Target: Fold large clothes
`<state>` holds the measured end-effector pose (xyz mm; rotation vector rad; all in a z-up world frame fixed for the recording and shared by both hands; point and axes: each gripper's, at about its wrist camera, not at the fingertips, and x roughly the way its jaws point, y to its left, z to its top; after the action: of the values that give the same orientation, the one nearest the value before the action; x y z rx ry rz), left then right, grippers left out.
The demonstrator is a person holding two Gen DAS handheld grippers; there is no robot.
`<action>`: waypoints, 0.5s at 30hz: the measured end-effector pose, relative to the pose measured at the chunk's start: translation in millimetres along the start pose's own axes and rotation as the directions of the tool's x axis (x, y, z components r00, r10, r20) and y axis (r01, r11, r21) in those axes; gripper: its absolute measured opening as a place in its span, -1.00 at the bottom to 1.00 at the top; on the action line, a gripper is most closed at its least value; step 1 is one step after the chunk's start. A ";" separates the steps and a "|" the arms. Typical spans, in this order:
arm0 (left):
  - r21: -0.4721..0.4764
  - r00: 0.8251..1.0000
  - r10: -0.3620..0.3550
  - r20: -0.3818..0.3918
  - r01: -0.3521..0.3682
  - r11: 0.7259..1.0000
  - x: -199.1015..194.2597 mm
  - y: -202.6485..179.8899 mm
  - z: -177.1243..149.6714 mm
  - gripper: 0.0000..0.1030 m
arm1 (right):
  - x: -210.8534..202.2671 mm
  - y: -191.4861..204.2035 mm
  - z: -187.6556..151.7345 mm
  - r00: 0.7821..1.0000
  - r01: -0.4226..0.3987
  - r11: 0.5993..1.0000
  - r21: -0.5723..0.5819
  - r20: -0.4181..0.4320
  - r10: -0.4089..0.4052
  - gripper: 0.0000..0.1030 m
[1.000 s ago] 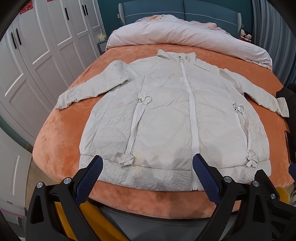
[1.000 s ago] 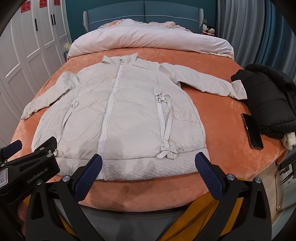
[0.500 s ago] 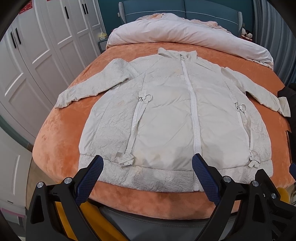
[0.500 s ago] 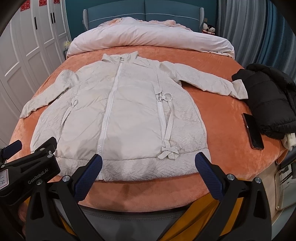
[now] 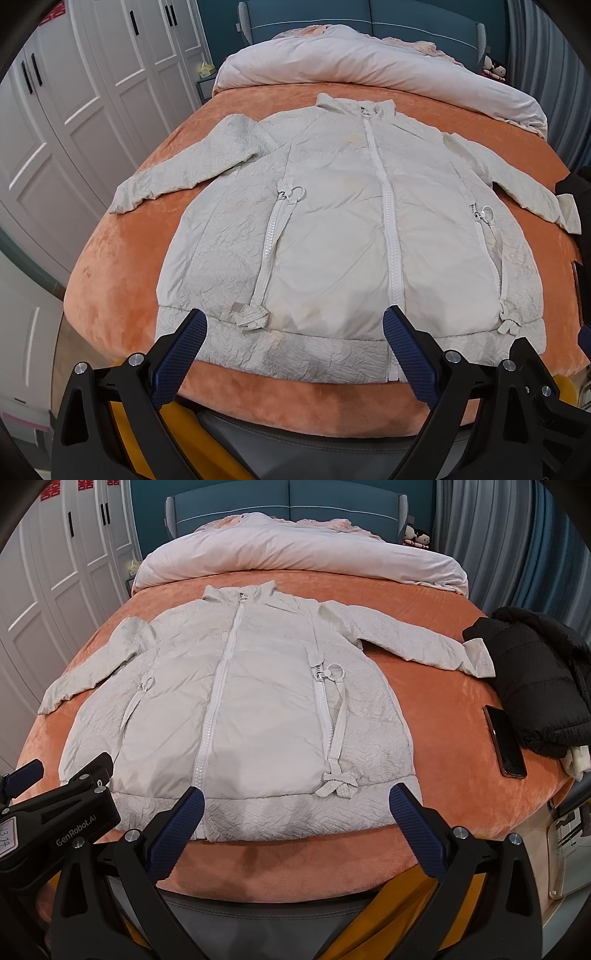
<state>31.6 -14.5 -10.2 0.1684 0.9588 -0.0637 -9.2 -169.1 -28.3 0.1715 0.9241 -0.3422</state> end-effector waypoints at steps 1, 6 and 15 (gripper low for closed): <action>0.000 1.000 0.001 0.000 -0.001 1.000 -0.2 -0.2 0.2 0.81 | 0.0 0.0 0.0 1.000 0.000 1.000 0.000 0.000 0.000 0.90; -0.001 1.000 -0.001 0.001 0.001 1.000 0.0 0.7 0.3 0.81 | -0.1 -0.4 0.0 1.000 -0.002 1.000 0.000 0.001 0.002 0.90; -0.003 1.000 0.002 0.002 -0.002 1.000 1.7 2.4 2.3 0.80 | 0.6 0.1 2.4 1.000 -0.002 1.000 -0.002 0.002 0.002 0.90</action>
<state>34.7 -12.4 -9.9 0.1662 0.9564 -0.0606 -7.1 -169.8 -27.3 0.1701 0.9225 -0.3395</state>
